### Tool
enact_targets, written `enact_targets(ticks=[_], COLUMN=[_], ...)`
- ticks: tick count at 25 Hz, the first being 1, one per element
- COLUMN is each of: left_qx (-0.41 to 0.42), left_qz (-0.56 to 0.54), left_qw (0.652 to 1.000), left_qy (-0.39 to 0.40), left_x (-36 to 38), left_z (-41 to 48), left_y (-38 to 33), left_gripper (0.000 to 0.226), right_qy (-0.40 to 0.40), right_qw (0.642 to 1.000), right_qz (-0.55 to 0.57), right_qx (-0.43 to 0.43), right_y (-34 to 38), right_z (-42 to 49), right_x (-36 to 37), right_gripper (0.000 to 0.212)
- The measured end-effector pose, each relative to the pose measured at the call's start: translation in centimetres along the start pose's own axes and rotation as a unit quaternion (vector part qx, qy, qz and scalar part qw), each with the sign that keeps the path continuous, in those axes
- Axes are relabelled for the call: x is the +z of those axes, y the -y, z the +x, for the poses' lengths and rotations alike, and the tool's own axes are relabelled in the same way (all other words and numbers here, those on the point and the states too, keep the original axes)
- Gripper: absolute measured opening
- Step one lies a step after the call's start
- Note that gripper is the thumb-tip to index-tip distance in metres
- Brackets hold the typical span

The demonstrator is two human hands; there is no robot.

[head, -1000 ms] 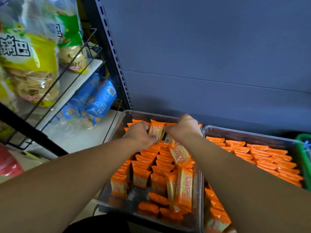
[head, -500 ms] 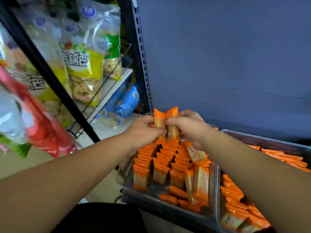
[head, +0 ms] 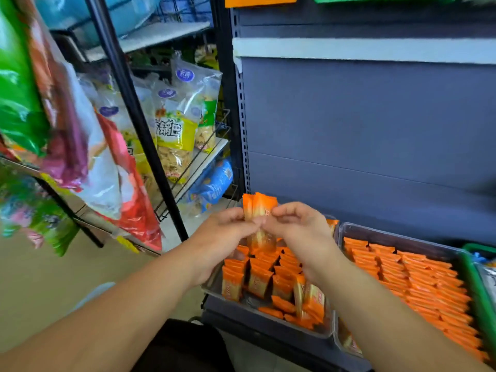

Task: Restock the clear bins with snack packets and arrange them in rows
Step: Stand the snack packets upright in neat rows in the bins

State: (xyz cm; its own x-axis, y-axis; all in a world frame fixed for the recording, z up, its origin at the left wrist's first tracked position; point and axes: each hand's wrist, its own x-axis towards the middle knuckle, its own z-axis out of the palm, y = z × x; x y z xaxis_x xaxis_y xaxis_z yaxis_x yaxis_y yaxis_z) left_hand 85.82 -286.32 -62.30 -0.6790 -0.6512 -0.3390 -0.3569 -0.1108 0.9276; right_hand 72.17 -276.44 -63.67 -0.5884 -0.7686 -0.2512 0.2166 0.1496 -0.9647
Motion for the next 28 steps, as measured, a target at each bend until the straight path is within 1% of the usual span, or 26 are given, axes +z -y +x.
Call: enact_targets(ticks=[3, 5, 7, 8, 11, 12, 13, 16, 18, 20, 22, 24, 26, 27, 28], left_qx=[0.005, 0.013, 0.011, 0.007, -0.007, -0.009, -0.012, -0.038, -0.051, -0.06, -0.063, -0.061, -0.071, -0.081, -0.088], left_qz=[0.01, 0.034, 0.047, 0.048, 0.047, 0.059, 0.076, 0.105, 0.126, 0.149, 0.18, 0.222, 0.282, 0.302, 0.308], left_qw=[1.0, 0.999, 0.998, 0.998, 0.998, 0.997, 0.996, 0.992, 0.988, 0.981, 0.972, 0.961, 0.947, 0.942, 0.941], left_qy=[0.02, 0.023, 0.027, 0.028, 0.044, 0.046, 0.046, 0.052, 0.074, 0.106, 0.138, 0.151, 0.135, 0.122, 0.112], left_x=[0.6, 0.5, 0.2, -0.2, -1.7, -2.0, -2.1, -2.6, -3.1, -3.5, -3.5, -3.4, -3.6, -3.8, -4.2], left_z=[1.0, 2.0, 3.2, 3.5, 4.0, 4.2, 4.5, 5.3, 5.6, 5.7, 5.8, 6.2, 6.6, 6.8, 7.0], left_y=[0.3, 0.6, 1.1, 1.4, 1.6, 1.8, 2.1, 3.3, 4.2, 5.1, 5.9, 6.7, 7.0, 7.1, 7.1], left_gripper=[0.018, 0.016, 0.016, 0.017, 0.028, 0.031, 0.032, 0.031, 0.035, 0.04, 0.041, 0.043, 0.057, 0.063, 0.064], right_qy=[-0.013, -0.005, -0.006, 0.007, 0.084, 0.112, 0.135, 0.196, 0.204, 0.2, 0.213, 0.232, 0.229, 0.226, 0.225], right_qw=[1.0, 1.0, 0.999, 0.999, 0.993, 0.989, 0.986, 0.971, 0.964, 0.959, 0.943, 0.913, 0.873, 0.852, 0.832], right_qz=[-0.008, -0.024, -0.039, -0.037, -0.059, -0.071, -0.087, -0.131, -0.167, -0.195, -0.251, -0.335, -0.43, -0.473, -0.506], right_qx=[-0.008, -0.005, 0.009, 0.02, 0.059, 0.059, 0.054, 0.041, 0.035, 0.041, 0.046, 0.029, 0.015, 0.015, 0.016], right_y=[-0.1, -0.1, -0.2, -0.4, -1.0, -1.4, -1.8, -2.3, -2.9, -3.4, -4.0, -4.8, -5.9, -6.7, -7.6], right_z=[0.1, 1.0, 2.2, 2.9, 4.5, 4.9, 5.3, 6.2, 6.9, 7.2, 7.3, 7.2, 6.9, 6.7, 6.4], right_x=[-1.8, -2.2, -2.6, -2.6, -2.1, -1.8, -1.6, -1.1, -1.3, -1.6, -1.7, -1.5, -1.0, -0.6, -0.2], right_gripper=[0.017, 0.019, 0.029, 0.038, 0.066, 0.069, 0.069, 0.059, 0.05, 0.047, 0.045, 0.031, 0.022, 0.024, 0.029])
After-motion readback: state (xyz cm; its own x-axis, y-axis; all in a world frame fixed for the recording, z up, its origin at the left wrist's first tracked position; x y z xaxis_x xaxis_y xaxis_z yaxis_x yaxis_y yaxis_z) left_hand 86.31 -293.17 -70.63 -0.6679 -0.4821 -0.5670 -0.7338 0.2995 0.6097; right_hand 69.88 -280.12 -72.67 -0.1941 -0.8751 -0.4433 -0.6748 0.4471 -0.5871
